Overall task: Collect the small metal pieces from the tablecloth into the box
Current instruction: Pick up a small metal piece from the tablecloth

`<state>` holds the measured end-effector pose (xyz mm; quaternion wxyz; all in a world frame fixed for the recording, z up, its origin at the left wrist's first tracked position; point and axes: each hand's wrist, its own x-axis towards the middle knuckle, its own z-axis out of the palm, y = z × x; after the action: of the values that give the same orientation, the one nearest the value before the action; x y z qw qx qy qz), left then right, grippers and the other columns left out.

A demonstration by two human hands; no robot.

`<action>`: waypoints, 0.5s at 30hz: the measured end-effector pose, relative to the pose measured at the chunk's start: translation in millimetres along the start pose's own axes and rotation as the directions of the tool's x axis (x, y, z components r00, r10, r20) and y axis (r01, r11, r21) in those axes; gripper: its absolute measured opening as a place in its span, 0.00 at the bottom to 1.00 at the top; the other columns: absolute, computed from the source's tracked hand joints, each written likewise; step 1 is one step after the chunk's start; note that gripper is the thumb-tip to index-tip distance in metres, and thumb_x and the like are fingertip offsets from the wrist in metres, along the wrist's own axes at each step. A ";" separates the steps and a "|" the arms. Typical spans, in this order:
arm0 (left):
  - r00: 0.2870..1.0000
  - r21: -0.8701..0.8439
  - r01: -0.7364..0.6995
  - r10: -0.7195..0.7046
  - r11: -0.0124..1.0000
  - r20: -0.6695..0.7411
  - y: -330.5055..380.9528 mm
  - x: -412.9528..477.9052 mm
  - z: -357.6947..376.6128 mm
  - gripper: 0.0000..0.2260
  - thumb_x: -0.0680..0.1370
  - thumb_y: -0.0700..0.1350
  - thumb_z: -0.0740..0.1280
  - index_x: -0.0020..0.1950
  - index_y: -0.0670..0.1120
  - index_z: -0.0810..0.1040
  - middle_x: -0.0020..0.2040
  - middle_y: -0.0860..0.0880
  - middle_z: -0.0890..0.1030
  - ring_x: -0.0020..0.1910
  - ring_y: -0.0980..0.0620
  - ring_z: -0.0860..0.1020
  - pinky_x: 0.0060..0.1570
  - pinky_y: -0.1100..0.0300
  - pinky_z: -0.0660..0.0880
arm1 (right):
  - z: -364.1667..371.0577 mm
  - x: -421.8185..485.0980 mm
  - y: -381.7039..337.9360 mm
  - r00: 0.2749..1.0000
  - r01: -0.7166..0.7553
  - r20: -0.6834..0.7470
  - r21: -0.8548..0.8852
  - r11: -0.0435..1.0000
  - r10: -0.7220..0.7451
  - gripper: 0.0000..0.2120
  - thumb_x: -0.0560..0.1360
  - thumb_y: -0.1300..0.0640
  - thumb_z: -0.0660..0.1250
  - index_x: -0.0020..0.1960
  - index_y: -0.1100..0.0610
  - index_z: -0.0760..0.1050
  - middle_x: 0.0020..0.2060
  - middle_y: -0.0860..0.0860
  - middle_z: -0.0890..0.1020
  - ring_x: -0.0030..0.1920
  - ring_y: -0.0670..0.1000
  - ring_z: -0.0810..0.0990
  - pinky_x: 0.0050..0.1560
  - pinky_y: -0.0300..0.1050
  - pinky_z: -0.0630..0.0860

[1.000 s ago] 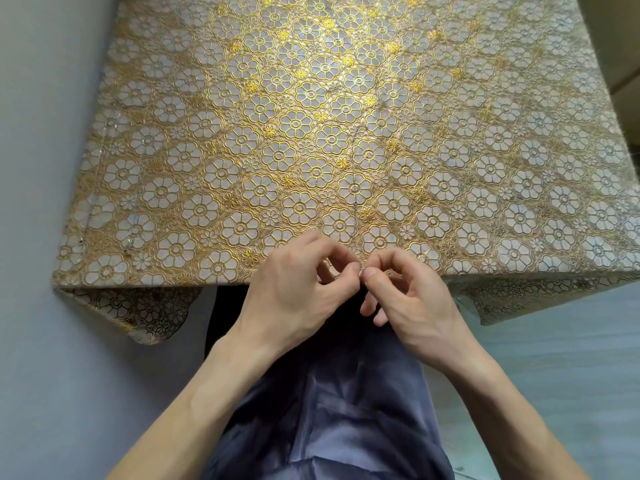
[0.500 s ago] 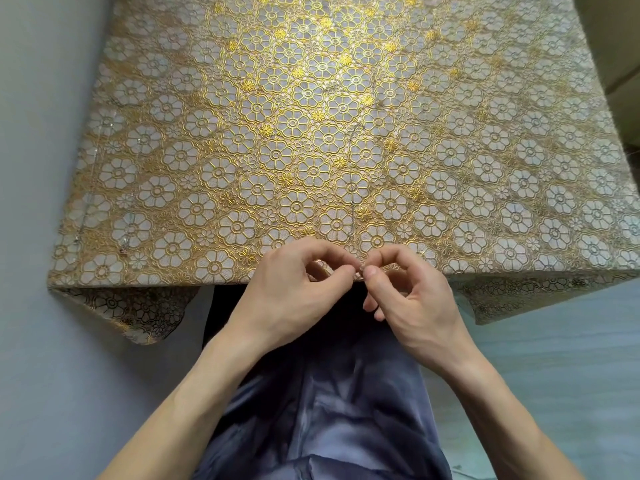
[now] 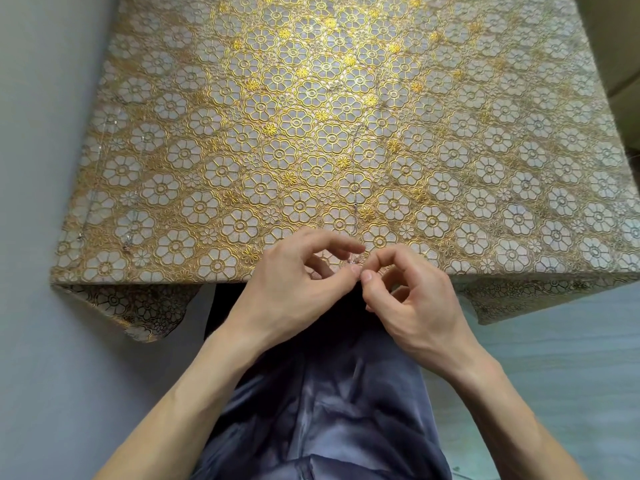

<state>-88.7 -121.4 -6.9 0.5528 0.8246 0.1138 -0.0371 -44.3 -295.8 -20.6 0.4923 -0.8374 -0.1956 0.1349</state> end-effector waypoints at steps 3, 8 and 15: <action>0.990 0.141 -0.123 0.131 0.982 -0.054 0.8 -1.1 -2.4 0.05 0.74 0.52 0.74 0.48 0.57 0.87 0.48 0.57 0.82 0.40 0.55 0.82 0.42 0.61 0.77 | -1.7 1.3 -0.6 0.999 0.032 0.008 -0.042 0.999 -0.032 0.03 0.76 0.53 0.67 0.44 0.49 0.75 0.36 0.43 0.78 0.34 0.49 0.80 0.33 0.36 0.74; 0.971 0.244 -0.213 0.233 0.946 -0.057 -0.5 1.8 -6.8 0.08 0.74 0.56 0.70 0.45 0.56 0.86 0.46 0.58 0.81 0.38 0.57 0.81 0.39 0.53 0.79 | -3.0 5.1 -4.3 0.995 0.101 0.002 -0.138 0.985 -0.102 0.04 0.75 0.54 0.68 0.44 0.48 0.73 0.38 0.40 0.77 0.37 0.45 0.79 0.36 0.33 0.73; 0.972 0.259 -0.217 0.234 0.941 -0.035 -1.2 5.2 -9.7 0.09 0.74 0.58 0.68 0.44 0.55 0.84 0.46 0.58 0.81 0.38 0.58 0.81 0.38 0.52 0.78 | -3.7 14.4 -7.9 0.990 0.142 0.026 -0.179 0.973 -0.140 0.05 0.76 0.47 0.64 0.45 0.48 0.73 0.40 0.39 0.77 0.37 0.44 0.79 0.35 0.41 0.75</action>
<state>-84.5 -111.3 -5.3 0.4394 0.8969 0.0311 0.0393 -31.5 -288.5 -12.3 0.4213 -0.8616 -0.2693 0.0870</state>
